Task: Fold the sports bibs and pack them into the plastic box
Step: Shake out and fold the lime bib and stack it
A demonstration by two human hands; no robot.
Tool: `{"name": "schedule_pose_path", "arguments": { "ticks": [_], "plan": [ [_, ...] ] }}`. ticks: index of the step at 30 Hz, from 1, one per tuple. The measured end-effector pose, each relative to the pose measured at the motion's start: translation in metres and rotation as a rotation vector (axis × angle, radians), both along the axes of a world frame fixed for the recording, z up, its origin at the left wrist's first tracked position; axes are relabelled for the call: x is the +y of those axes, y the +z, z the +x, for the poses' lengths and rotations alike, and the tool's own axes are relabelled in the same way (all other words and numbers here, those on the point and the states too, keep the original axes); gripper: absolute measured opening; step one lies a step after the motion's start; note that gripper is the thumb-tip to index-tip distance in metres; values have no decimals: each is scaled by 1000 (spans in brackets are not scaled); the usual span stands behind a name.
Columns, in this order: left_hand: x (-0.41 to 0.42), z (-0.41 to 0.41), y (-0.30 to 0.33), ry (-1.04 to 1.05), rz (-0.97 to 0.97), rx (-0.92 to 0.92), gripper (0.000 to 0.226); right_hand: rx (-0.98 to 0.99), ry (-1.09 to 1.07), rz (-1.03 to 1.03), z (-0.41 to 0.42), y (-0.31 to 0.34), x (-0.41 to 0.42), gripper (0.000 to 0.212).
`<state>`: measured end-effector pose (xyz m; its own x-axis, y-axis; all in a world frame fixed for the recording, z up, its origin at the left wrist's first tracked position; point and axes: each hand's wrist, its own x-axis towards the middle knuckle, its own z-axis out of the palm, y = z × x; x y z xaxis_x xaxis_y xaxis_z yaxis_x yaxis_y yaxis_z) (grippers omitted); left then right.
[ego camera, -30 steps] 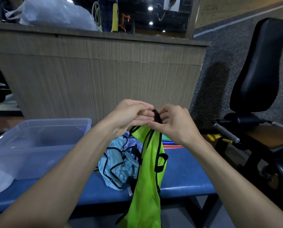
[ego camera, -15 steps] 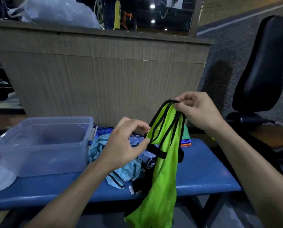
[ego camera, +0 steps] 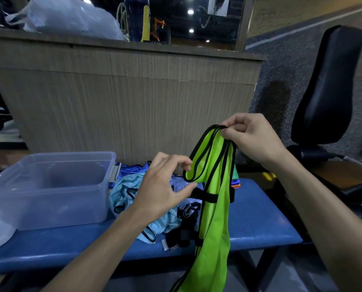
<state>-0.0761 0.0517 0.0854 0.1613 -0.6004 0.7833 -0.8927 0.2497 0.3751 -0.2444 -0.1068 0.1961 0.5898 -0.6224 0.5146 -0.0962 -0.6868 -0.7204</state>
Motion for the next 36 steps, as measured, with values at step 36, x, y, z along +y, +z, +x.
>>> {"name": "schedule_pose_path", "arguments": {
  "ticks": [36],
  "plan": [
    [-7,24,123,453,524,-999,31,243,286,179,-25,-34,-42,27]
  ]
}}
